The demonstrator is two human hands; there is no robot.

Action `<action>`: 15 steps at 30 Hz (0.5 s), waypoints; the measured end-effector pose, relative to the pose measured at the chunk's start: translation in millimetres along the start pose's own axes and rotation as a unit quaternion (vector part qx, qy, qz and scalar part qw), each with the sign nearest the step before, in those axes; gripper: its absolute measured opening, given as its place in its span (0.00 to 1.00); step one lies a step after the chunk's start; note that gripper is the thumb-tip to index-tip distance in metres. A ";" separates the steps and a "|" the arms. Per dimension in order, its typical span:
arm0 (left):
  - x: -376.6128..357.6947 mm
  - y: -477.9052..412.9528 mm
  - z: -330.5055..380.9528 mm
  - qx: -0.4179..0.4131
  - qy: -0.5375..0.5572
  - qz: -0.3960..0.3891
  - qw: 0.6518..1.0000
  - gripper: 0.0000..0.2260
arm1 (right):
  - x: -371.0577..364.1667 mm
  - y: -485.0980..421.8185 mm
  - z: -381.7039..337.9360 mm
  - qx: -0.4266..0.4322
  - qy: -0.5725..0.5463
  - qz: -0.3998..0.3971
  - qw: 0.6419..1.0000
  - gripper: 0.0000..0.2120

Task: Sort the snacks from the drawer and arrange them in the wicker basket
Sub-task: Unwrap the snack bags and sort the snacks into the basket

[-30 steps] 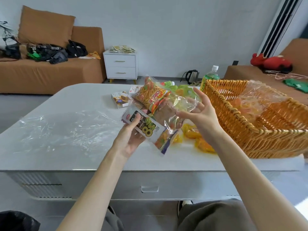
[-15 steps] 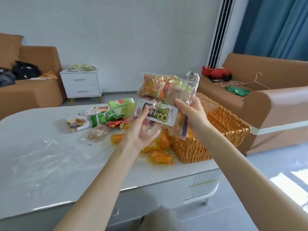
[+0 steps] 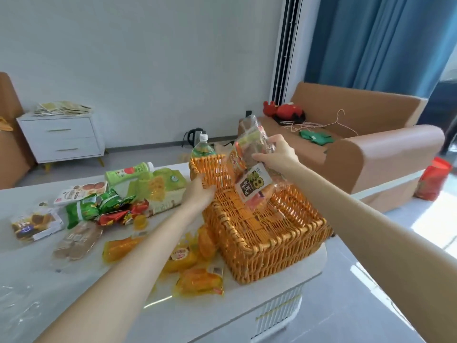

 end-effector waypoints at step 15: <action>-43.2 -89.1 -15.1 -0.101 -0.437 0.001 0.894 0.26 | -99.9 -115.4 25.7 0.158 0.308 0.010 0.938 0.31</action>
Point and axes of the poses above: each hand's wrist, its own y-axis away from the middle knuckle, its own x-axis out of the back of the hand, z = x × y, the point moved 7 cm from there along -y, towards the middle knuckle, and after that the axes turned 11 degrees about y, right-handed, at the moved point
